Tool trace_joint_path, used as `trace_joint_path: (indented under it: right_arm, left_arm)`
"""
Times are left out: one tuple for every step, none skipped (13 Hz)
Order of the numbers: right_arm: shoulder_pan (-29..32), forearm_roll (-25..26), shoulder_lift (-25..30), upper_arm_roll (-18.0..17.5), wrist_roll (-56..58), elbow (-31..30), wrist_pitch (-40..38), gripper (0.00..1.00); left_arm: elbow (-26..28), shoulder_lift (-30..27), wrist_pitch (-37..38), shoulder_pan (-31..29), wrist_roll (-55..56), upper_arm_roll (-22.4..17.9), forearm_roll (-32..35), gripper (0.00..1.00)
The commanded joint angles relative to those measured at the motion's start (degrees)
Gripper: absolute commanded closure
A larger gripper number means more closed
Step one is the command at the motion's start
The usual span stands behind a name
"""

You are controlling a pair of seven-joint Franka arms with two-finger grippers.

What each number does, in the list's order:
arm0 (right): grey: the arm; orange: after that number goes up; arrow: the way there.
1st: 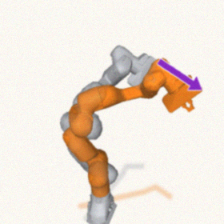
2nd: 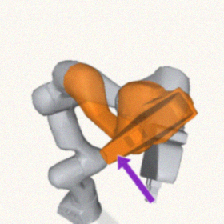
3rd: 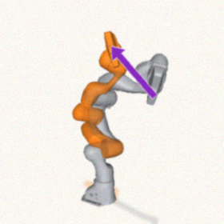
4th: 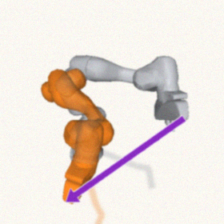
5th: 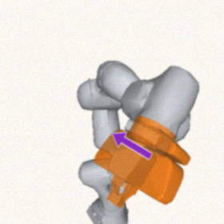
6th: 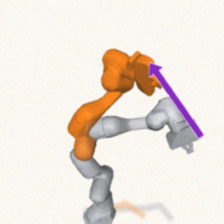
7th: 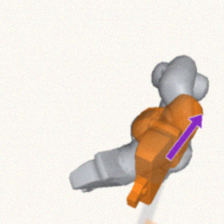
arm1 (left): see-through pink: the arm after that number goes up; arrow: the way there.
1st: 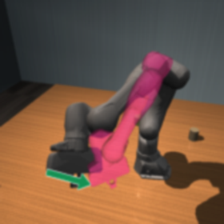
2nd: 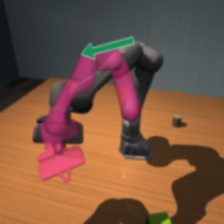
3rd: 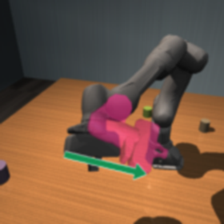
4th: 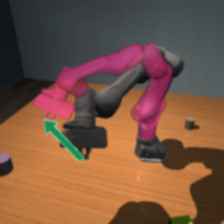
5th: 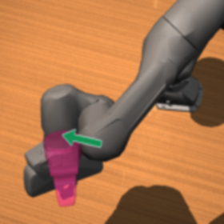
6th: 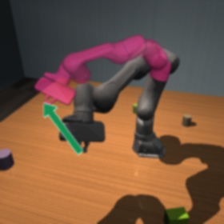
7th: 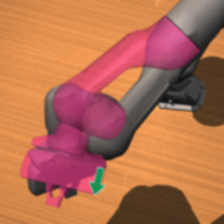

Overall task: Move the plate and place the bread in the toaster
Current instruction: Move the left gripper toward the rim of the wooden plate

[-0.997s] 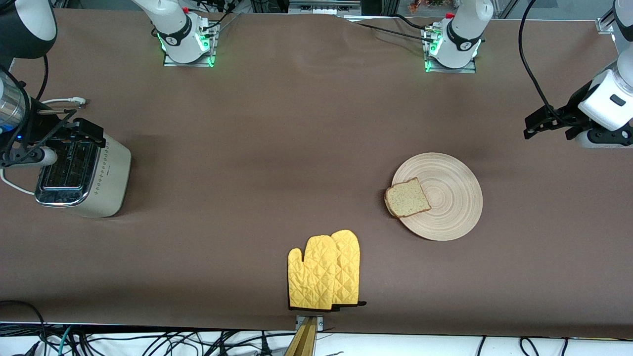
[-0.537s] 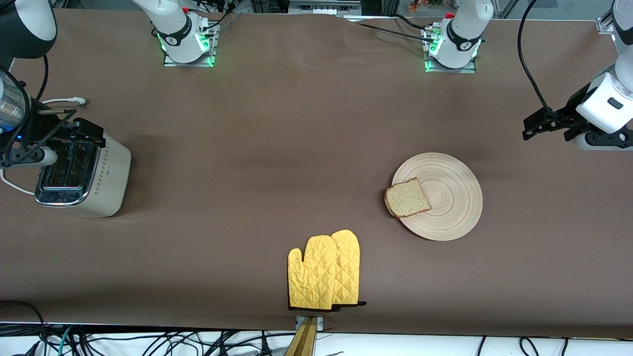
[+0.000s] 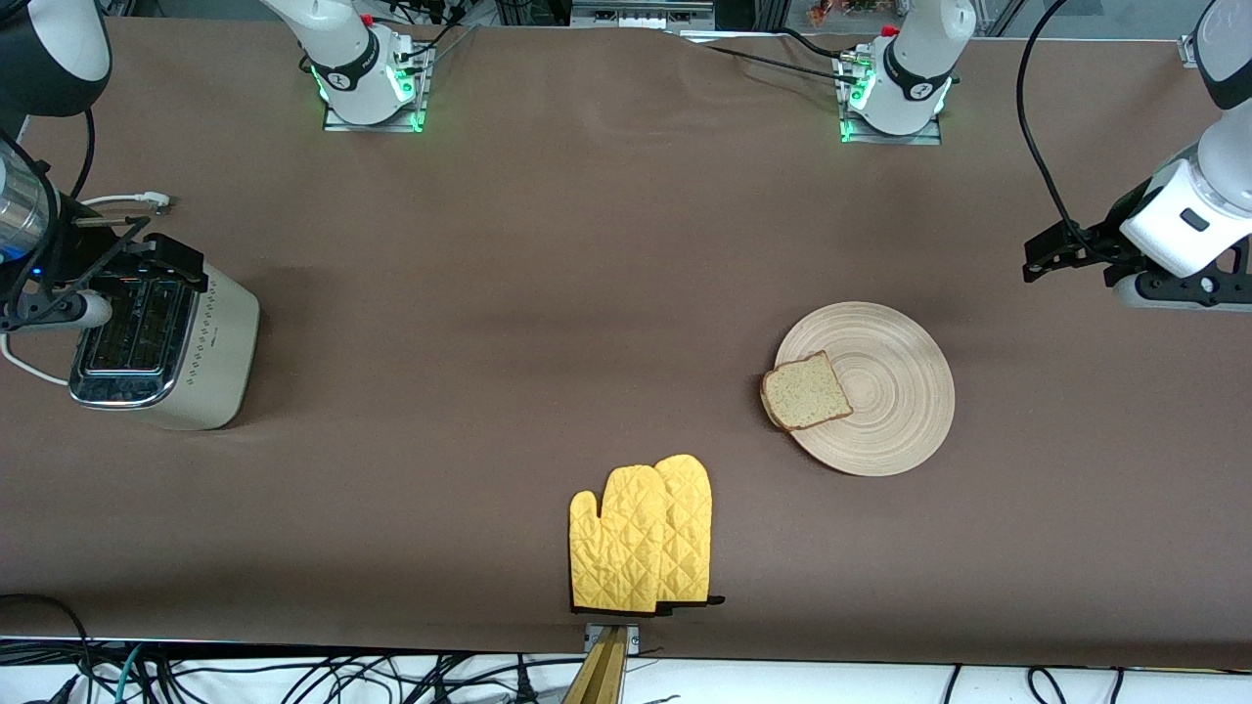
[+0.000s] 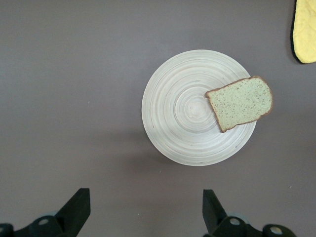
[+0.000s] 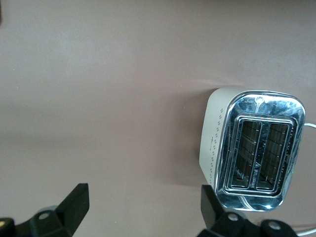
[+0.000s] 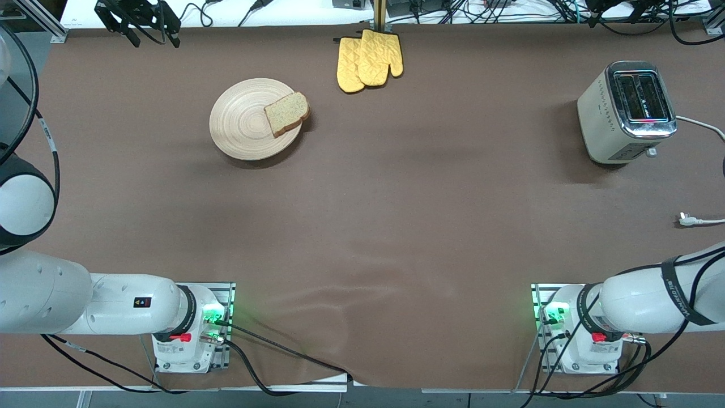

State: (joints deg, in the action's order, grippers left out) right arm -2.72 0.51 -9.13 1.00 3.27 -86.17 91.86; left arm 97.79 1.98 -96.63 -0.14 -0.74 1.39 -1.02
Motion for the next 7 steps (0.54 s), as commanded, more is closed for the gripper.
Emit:
trace_joint_path:
  right_arm:
    - [0.26,0.28,0.25,-0.21,-0.02,0.21,-0.28,0.0]
    - [0.09,0.28,0.25,-0.21,-0.1,0.21,-0.28,0.0]
    - [0.0,0.28,0.25,-0.21,-0.02,0.21,-0.2,0.0]
    - [-0.17,0.28,0.25,-0.3,-0.02,0.21,-0.19,0.0]
    - [0.0,0.28,0.25,-0.21,-0.02,0.21,-0.11,0.0]
    - [0.09,0.28,0.25,-0.21,0.07,0.21,-0.11,0.0]
    - [0.0,0.28,0.25,-0.21,0.07,0.21,-0.11,0.0]
  left_arm:
    - [-1.2,2.84,0.74,-0.3,-2.25,0.02,-6.58,0.0]
    - [-1.72,4.16,0.92,-1.61,-2.86,-0.25,-11.41,0.0]
    - [-1.81,5.31,0.92,-3.1,-3.64,-0.16,-13.63,0.0]
    - [-2.16,7.67,0.92,-4.51,-4.0,-0.16,-14.79,0.0]
    - [-2.25,8.56,0.92,-6.7,-4.96,-0.16,-16.36,0.0]
    - [-2.25,10.14,0.92,-8.98,-8.8,-0.16,-19.25,0.0]
    - [-2.25,12.24,0.92,-11.27,-13.62,-0.16,-21.37,0.0]
